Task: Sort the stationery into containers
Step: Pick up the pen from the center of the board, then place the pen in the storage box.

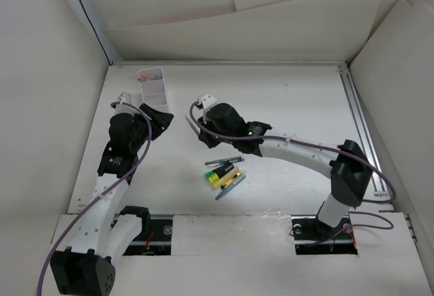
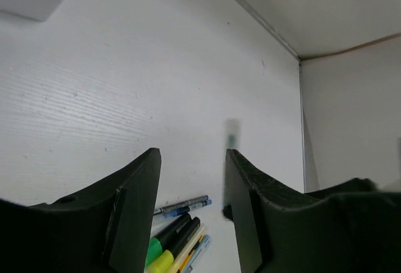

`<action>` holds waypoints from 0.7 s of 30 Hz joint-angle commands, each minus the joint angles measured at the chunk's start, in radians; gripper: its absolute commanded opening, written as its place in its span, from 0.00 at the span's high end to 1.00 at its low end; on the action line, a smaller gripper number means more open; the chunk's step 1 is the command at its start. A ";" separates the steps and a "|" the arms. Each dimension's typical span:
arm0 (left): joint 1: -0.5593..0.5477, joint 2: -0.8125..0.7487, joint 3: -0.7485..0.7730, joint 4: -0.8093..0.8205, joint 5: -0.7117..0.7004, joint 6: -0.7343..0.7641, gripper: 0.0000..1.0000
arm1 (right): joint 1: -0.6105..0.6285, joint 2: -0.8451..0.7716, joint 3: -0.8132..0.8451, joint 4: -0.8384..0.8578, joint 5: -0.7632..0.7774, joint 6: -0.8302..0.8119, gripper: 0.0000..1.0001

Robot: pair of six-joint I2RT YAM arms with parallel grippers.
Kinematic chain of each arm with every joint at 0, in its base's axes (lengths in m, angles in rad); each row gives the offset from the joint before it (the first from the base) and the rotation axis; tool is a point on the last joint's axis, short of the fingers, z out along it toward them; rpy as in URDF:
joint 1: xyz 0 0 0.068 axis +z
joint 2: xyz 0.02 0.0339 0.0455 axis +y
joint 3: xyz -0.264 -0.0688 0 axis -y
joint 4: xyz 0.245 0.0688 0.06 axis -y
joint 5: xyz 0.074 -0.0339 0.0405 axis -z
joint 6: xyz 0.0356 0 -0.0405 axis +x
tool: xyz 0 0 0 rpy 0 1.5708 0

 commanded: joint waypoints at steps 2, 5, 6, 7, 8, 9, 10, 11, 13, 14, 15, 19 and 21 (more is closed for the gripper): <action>-0.005 0.074 -0.031 0.127 0.219 0.035 0.58 | -0.032 -0.106 -0.081 0.154 -0.010 0.064 1.00; -0.005 0.160 -0.040 0.158 0.314 0.063 0.63 | -0.041 -0.143 -0.138 0.193 -0.039 0.073 1.00; -0.005 0.186 -0.040 0.158 0.315 0.072 0.64 | -0.041 -0.154 -0.138 0.204 -0.039 0.073 1.00; -0.005 0.187 -0.040 0.177 0.325 0.072 0.65 | -0.041 -0.154 -0.150 0.204 -0.050 0.073 1.00; -0.005 0.187 -0.049 0.196 0.334 0.072 0.65 | -0.041 -0.154 -0.150 0.204 -0.050 0.073 1.00; -0.005 0.187 -0.059 0.217 0.350 0.072 0.65 | -0.041 -0.142 -0.150 0.204 -0.050 0.084 1.00; -0.005 0.176 -0.069 0.245 0.350 0.072 0.63 | -0.041 -0.129 -0.150 0.204 -0.064 0.084 1.00; -0.005 0.161 -0.069 0.254 0.350 0.072 0.62 | -0.041 -0.129 -0.150 0.204 -0.064 0.084 1.00; -0.005 0.148 -0.069 0.254 0.350 0.072 0.59 | -0.041 -0.117 -0.150 0.213 -0.085 0.084 1.00; -0.005 0.148 -0.069 0.254 0.350 0.072 0.57 | -0.041 -0.117 -0.150 0.213 -0.085 0.084 1.00; -0.005 0.148 -0.069 0.263 0.350 0.081 0.57 | -0.041 -0.108 -0.150 0.213 -0.097 0.084 1.00; -0.005 0.171 -0.080 0.303 0.377 0.072 0.57 | -0.041 -0.108 -0.150 0.213 -0.137 0.084 1.00; -0.005 0.194 -0.089 0.334 0.394 0.063 0.57 | -0.041 -0.098 -0.141 0.213 -0.150 0.084 1.00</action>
